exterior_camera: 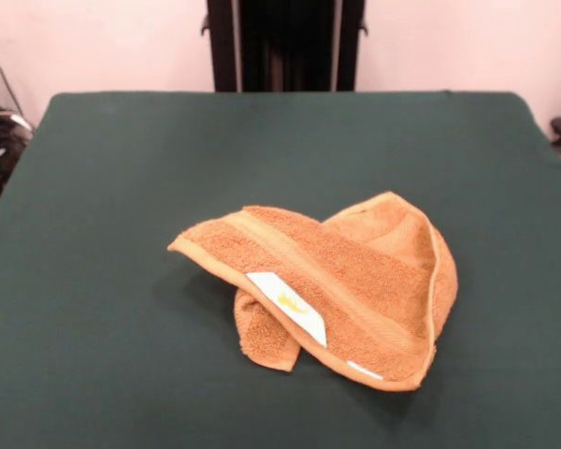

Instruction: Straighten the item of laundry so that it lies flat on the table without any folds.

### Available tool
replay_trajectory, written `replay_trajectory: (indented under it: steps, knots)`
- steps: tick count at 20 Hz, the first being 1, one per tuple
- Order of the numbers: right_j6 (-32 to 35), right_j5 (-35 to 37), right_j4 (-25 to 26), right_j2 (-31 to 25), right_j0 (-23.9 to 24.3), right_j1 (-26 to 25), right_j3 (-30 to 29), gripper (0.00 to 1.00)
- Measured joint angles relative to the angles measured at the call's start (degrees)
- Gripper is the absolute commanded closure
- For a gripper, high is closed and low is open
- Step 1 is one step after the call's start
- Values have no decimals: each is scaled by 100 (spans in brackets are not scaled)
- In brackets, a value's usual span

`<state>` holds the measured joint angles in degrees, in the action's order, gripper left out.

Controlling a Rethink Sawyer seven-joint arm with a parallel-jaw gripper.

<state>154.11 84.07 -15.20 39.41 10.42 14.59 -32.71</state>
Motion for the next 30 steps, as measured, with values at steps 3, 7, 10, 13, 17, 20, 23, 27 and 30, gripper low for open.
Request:
replay_trajectory:
  steps: [3, 7, 10, 13, 17, 20, 23, 27, 30]
  knots:
    - [0, 0, -14, -2, -231, 61, -118, 0]
    - [0, 0, -89, -14, -542, 140, -301, 0]
    - [0, -1, -156, -13, -707, 185, -433, 0]
    - [0, -6, -229, -14, -816, 187, -542, 0]
    - [0, -80, -294, -13, -926, 182, -696, 0]
    - [0, -222, -294, -10, -1006, 163, -784, 0]
    - [12, -394, -306, -10, -1092, 142, -867, 0]
    - [178, -712, -390, -11, -1245, 118, -1016, 0]
    - [417, -852, -486, -11, -1335, 105, -1098, 0]
